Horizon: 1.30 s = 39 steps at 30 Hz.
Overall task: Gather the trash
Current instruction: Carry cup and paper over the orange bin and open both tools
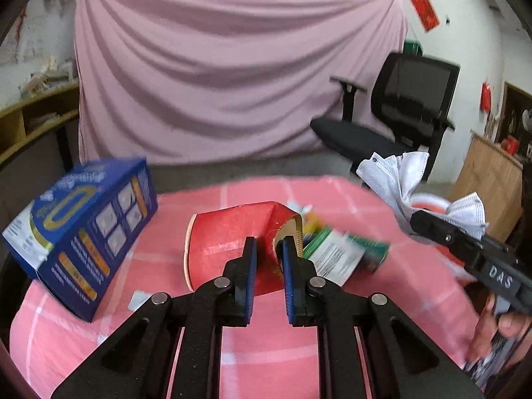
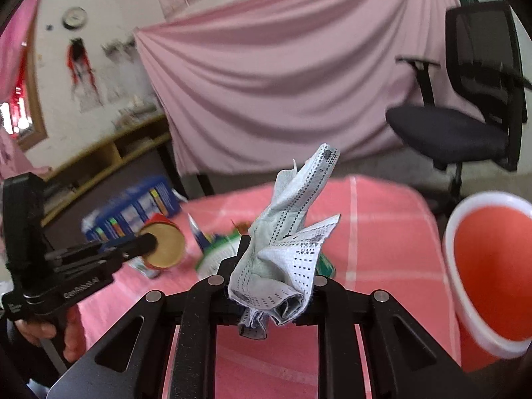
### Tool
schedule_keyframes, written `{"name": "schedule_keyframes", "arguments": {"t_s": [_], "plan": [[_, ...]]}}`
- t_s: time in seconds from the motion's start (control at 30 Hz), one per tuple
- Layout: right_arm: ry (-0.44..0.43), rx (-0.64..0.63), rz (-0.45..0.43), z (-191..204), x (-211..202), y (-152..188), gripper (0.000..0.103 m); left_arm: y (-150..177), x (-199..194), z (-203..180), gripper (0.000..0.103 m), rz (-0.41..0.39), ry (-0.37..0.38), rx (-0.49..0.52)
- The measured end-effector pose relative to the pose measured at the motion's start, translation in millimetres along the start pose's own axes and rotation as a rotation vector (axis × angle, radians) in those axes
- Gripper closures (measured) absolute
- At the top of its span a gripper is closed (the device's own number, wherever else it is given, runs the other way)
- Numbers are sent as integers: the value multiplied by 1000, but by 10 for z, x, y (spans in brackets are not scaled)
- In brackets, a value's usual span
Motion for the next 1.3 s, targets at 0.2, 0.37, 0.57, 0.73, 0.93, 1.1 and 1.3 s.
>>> {"name": "schedule_keyframes", "arguments": {"t_s": [0.2,0.37,0.57,0.73,0.93,1.1,1.3], "plan": [[90,-44,-267,-214,-442,-352,87,-391,-94,-515,91,-195,43,68],[236,-14,-409,-712,-705,-580,87,-696,66,-1095,91,-301,146,128],[423,49,-443,-1425,-798,-632,87,-880,603,-1778,91,-273,303,185],[506,138,-378,-1951,-776,-525,86,-847,1125,-2135,91,-148,408,156],[541,188,-256,-2341,-619,-301,84,-694,1619,-2329,91,27,457,100],[545,221,-171,-2447,-490,-170,84,-532,1781,-2368,91,124,460,76],[539,272,-114,-2549,-413,-93,75,-461,1876,-2297,88,188,451,30]]}}
Point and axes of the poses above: each gripper's, at about its wrist camera, not at the fingertips, and x roughly the way its jaws point, z to its left, y to its underside, the point moved 6 cm from there along x, roughly the way its jaws point, and after that the axes turned 15 degrees about y, right-handed, at the moved point
